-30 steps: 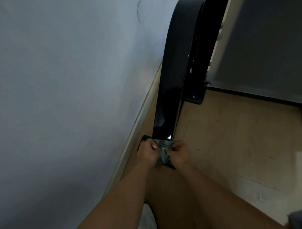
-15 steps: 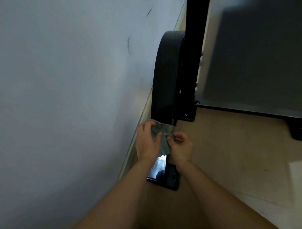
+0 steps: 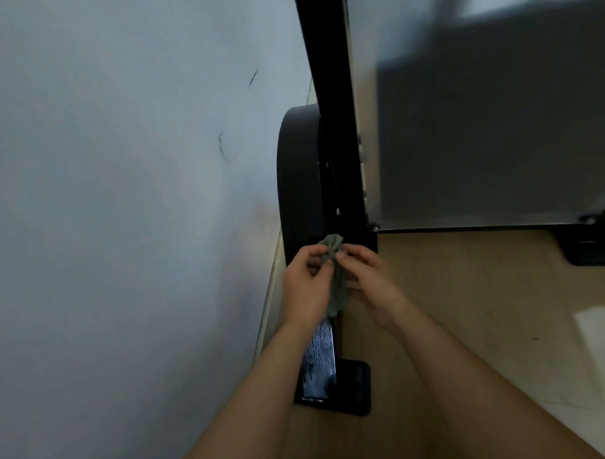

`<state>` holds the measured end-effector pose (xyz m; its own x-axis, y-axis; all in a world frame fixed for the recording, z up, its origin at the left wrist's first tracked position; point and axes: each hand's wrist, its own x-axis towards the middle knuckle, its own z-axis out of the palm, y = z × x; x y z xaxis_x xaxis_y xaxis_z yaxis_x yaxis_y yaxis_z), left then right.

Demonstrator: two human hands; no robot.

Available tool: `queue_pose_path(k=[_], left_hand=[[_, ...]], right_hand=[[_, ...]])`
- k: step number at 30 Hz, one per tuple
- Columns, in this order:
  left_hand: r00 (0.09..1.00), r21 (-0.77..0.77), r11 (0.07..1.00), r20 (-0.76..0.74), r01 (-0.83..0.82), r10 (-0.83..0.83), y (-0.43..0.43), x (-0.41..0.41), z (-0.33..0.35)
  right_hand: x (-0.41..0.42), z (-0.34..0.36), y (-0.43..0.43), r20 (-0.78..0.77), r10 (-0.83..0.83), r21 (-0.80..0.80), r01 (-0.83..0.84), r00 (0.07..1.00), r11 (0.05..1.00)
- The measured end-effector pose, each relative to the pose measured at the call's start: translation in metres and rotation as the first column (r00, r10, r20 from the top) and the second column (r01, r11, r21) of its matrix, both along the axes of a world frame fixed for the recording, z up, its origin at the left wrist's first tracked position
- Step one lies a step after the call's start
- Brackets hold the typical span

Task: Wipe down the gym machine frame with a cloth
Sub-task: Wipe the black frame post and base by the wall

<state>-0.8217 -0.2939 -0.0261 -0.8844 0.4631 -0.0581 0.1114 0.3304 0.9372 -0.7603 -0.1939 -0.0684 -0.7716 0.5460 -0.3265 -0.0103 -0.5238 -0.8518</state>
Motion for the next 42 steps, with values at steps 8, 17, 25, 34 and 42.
queue_pose_path(k=[8,17,25,34,42], left_hand=[[0.964,-0.180,0.979,-0.227,0.096,-0.137,0.019,-0.031,0.065],[0.762,-0.571,0.806,-0.451,0.153,-0.464,-0.003,-0.039,0.041],[0.517,-0.715,0.695,-0.566,0.080,-0.642,-0.020,-0.063,0.037],[0.445,-0.667,0.742,-0.644,0.072,-0.623,-0.021,-0.076,0.029],[0.447,-0.651,0.755,-0.654,0.078,-0.610,-0.020,-0.078,0.032]], right_hand=[[-0.021,0.068,0.065,0.206,-0.090,0.205,0.047,0.974,0.978],[-0.032,0.091,0.074,0.073,0.191,0.174,-0.201,0.979,0.964],[0.000,0.029,0.039,0.388,0.469,0.176,-0.563,0.794,0.808],[-0.015,0.056,0.058,0.164,0.534,-0.261,-0.486,0.829,0.834],[-0.037,0.097,0.076,0.119,0.325,-0.156,-0.306,0.938,0.939]])
